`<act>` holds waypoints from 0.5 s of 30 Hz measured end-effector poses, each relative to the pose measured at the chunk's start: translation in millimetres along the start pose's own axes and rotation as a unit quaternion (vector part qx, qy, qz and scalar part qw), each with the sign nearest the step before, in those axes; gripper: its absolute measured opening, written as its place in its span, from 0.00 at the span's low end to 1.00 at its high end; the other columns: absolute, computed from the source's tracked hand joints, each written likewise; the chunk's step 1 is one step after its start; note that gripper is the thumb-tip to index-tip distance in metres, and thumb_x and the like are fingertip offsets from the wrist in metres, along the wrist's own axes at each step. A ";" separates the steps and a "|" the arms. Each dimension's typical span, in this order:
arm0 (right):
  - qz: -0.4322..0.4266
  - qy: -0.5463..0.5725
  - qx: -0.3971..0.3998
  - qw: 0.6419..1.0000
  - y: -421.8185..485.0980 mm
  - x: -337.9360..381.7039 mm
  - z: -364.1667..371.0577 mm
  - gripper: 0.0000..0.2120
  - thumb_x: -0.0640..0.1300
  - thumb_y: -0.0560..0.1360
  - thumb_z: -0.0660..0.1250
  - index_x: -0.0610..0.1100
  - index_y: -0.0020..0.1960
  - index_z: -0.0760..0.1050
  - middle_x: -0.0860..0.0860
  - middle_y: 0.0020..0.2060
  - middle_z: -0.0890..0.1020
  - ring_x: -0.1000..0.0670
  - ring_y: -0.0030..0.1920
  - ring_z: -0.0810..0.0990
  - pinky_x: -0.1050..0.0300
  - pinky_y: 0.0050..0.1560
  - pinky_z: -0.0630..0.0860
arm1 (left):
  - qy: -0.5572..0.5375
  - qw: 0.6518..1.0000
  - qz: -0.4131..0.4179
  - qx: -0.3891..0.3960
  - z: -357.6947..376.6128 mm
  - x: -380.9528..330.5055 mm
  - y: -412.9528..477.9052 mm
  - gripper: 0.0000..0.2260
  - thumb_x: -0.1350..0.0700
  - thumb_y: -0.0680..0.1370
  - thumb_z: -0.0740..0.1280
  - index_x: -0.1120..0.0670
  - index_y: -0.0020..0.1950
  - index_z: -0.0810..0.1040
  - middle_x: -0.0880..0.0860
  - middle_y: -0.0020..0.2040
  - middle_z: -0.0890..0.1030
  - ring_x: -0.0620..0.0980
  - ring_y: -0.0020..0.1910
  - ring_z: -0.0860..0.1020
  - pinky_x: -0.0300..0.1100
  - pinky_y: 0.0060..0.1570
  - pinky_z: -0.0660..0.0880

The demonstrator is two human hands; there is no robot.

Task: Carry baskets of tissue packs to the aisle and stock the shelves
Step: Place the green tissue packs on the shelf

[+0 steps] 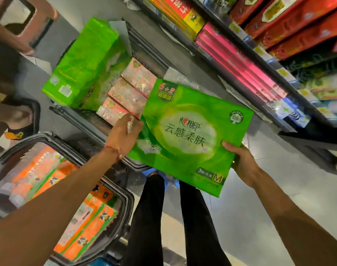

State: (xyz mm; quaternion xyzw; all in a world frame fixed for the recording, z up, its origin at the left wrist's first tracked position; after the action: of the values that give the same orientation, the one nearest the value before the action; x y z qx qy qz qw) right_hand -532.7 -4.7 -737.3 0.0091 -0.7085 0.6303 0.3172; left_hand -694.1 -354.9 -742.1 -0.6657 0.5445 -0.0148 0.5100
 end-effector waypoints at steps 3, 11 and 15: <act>0.004 0.038 -0.001 0.999 12.7 -11.3 -6.0 0.27 0.43 0.71 0.74 0.47 0.70 0.80 0.48 0.62 0.86 0.40 0.65 0.83 0.39 0.71 0.75 | -0.122 0.989 -0.057 0.058 29.3 -5.1 31.2 0.30 0.36 0.80 0.64 0.48 0.78 0.65 0.48 0.69 0.73 0.49 0.66 0.73 0.43 0.63 0.67; 0.015 0.176 -0.027 0.984 18.4 -28.4 6.2 0.23 0.55 0.79 0.67 0.47 0.70 0.79 0.44 0.63 0.85 0.40 0.61 0.85 0.36 0.61 0.82 | -0.261 0.951 -0.098 0.134 69.5 2.8 77.3 0.48 0.19 0.59 0.69 0.42 0.74 0.72 0.47 0.71 0.77 0.53 0.70 0.75 0.56 0.75 0.64; 0.000 0.149 -0.034 0.988 10.1 -20.6 15.5 0.33 0.61 0.73 0.76 0.49 0.74 0.76 0.43 0.67 0.83 0.37 0.66 0.82 0.31 0.67 0.77 | -0.298 0.944 -0.108 0.093 49.6 10.7 61.7 0.47 0.20 0.60 0.69 0.45 0.72 0.75 0.48 0.68 0.79 0.52 0.68 0.77 0.55 0.73 0.68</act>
State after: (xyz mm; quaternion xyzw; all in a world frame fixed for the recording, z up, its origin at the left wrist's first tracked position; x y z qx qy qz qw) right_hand -527.2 -24.6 -755.8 -0.0958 -0.6742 0.6002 0.4196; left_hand -705.0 -323.0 -814.5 -0.6446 0.2887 0.0786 0.7035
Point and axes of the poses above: each hand's wrist, its own y-axis towards the middle knuckle, its own z-axis out of the palm, x = y × z, the point moved 10 cm from there along y, towards the middle knuckle
